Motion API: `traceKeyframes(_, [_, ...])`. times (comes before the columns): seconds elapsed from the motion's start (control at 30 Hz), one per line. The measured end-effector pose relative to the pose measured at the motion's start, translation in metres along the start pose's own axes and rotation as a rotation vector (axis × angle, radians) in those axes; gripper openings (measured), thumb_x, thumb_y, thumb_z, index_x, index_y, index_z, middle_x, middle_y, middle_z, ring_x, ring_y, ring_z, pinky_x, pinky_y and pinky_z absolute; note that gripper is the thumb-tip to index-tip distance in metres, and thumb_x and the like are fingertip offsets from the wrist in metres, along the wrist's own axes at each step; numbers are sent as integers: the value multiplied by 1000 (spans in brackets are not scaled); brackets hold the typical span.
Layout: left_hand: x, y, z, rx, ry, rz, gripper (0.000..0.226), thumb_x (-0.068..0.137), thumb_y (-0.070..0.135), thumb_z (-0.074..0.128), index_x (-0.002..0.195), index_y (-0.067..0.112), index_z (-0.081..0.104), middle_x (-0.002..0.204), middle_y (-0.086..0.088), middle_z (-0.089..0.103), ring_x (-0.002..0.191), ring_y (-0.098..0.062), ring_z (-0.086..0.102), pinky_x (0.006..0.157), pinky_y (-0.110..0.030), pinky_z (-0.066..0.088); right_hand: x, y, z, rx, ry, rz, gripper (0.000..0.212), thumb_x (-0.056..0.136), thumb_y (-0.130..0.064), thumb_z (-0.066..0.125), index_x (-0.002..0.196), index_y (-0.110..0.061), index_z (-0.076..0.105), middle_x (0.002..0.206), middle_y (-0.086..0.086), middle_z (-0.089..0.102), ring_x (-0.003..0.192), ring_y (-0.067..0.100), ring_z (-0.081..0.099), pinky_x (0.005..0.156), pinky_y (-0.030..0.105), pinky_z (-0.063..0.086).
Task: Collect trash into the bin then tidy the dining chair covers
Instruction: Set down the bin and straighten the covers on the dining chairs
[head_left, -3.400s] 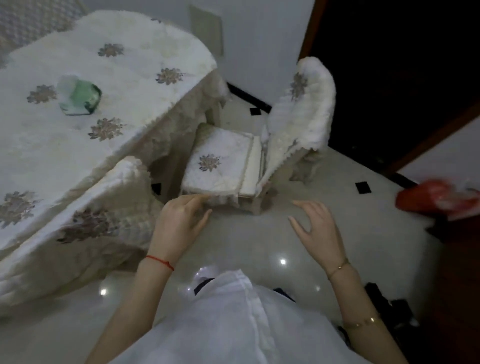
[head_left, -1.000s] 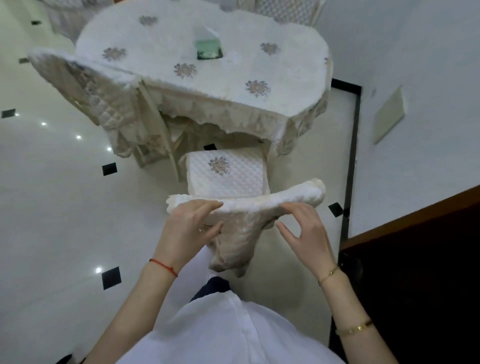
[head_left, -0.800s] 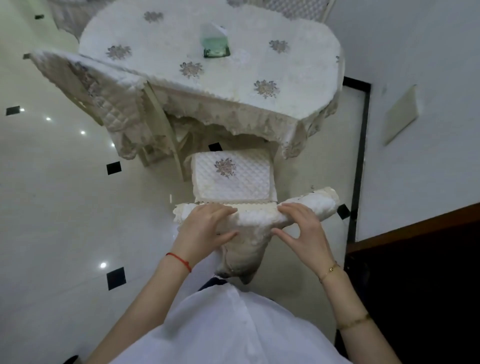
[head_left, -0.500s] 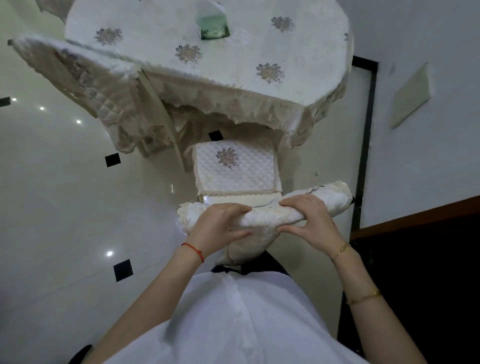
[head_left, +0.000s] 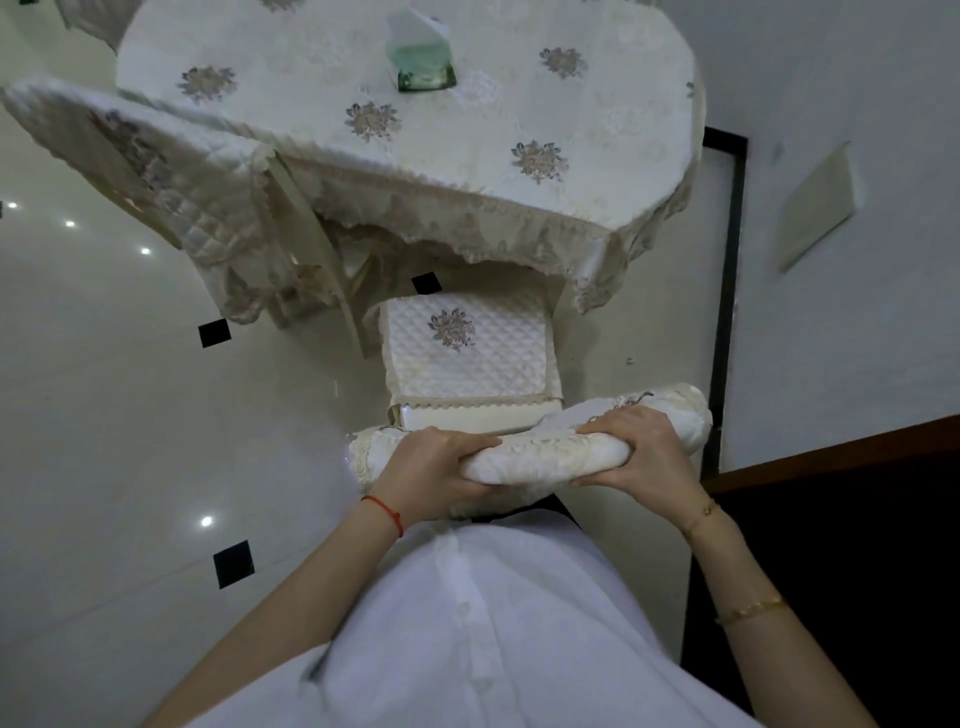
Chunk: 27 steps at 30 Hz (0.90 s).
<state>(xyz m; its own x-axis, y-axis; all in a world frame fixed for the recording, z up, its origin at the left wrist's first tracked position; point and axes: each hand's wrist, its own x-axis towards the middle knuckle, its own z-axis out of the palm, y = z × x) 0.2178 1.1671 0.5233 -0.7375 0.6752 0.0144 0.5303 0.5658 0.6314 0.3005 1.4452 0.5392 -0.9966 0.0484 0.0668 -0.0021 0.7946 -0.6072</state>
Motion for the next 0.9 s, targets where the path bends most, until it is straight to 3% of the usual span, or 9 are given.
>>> traceKeyframes(0.1, [7,-12,-7,24,12,11,53,71,65,58,116,38,68,93,10,75,82,-11,69,69,-25,50,10,-6,5,26,41,41,66,47,-80,69,93,-32,74,92,-14,70,92,6,56,93,28,39])
traceKeyframes(0.2, [20,-25,-22,41,38,14,46,70,60,64,111,39,70,83,11,75,73,-5,67,62,-11,38,30,-16,13,9,73,44,65,45,-78,69,91,-33,74,90,-18,68,88,4,54,89,18,32])
traceKeyframes(0.27, [30,-36,-37,25,40,11,46,68,61,65,108,39,72,80,12,74,70,-3,65,60,-8,34,47,-23,20,8,95,43,61,45,-74,71,88,-31,74,87,-21,66,86,6,54,87,20,32])
traceKeyframes(0.43, [57,-69,-69,18,-3,-30,50,67,63,65,112,40,70,87,13,75,72,-1,64,61,-22,47,92,-35,35,41,115,37,56,48,-74,73,84,-32,75,84,-15,72,85,8,60,87,28,40])
traceKeyframes(0.63, [94,-104,-100,-49,22,-44,54,66,63,66,111,34,72,85,13,75,70,4,62,65,-15,45,150,-45,50,34,142,48,58,48,-76,71,83,-30,75,79,-14,70,82,13,59,85,34,42])
traceKeyframes(0.73, [115,-123,-111,-91,53,-41,50,67,54,76,111,30,73,94,15,74,81,3,65,72,-23,52,180,-48,56,14,177,37,56,49,-74,72,81,-28,75,76,-11,69,77,15,57,81,37,44])
traceKeyframes(0.9, [156,-144,-127,-122,71,-32,45,68,43,84,110,30,73,98,16,73,86,2,65,74,-23,52,223,-40,59,3,244,17,50,53,-69,75,80,-28,74,74,-10,68,74,16,58,75,39,46])
